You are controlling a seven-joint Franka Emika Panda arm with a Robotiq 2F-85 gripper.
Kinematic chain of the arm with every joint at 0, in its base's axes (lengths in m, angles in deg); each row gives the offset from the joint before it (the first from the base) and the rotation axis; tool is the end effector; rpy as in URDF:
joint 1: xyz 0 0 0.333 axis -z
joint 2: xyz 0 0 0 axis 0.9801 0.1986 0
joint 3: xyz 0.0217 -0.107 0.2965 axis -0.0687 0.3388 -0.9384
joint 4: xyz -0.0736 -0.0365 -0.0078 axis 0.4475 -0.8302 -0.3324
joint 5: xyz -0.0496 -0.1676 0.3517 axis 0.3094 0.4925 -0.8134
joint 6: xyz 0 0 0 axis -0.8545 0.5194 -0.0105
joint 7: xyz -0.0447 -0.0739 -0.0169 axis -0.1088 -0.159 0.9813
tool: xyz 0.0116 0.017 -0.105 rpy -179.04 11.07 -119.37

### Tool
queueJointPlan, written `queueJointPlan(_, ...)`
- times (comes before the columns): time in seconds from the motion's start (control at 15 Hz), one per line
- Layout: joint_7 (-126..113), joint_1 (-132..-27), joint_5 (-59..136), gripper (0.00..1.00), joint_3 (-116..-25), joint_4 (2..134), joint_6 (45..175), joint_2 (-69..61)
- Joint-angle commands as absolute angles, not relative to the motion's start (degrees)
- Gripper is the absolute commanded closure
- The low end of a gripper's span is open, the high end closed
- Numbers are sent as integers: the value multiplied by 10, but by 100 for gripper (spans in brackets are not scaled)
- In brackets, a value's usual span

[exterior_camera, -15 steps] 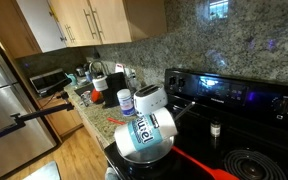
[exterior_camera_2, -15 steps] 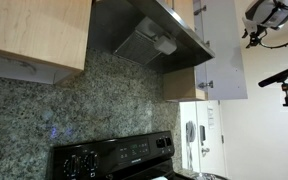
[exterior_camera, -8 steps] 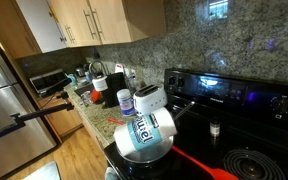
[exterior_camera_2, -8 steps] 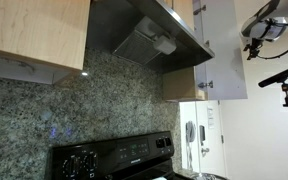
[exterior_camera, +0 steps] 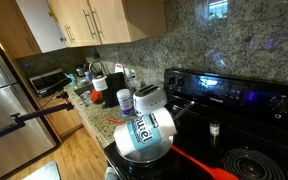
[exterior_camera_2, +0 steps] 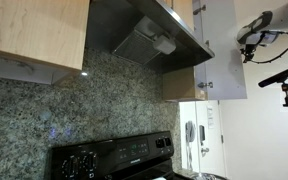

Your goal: Close the open cabinet drawer.

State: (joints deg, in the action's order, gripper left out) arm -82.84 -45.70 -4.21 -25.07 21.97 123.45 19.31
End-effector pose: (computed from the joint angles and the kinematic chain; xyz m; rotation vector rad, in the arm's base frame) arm 0.3941 -0.6188 0.7473 -0.5399 2.2618 -1.6157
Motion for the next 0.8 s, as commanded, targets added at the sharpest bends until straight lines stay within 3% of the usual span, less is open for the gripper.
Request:
queueJointPlan(0.0,-781,-423,25,0,-372,188,1221,158)
queueJointPlan(0.73,-548,-529,23,0,-367,405,1235,4)
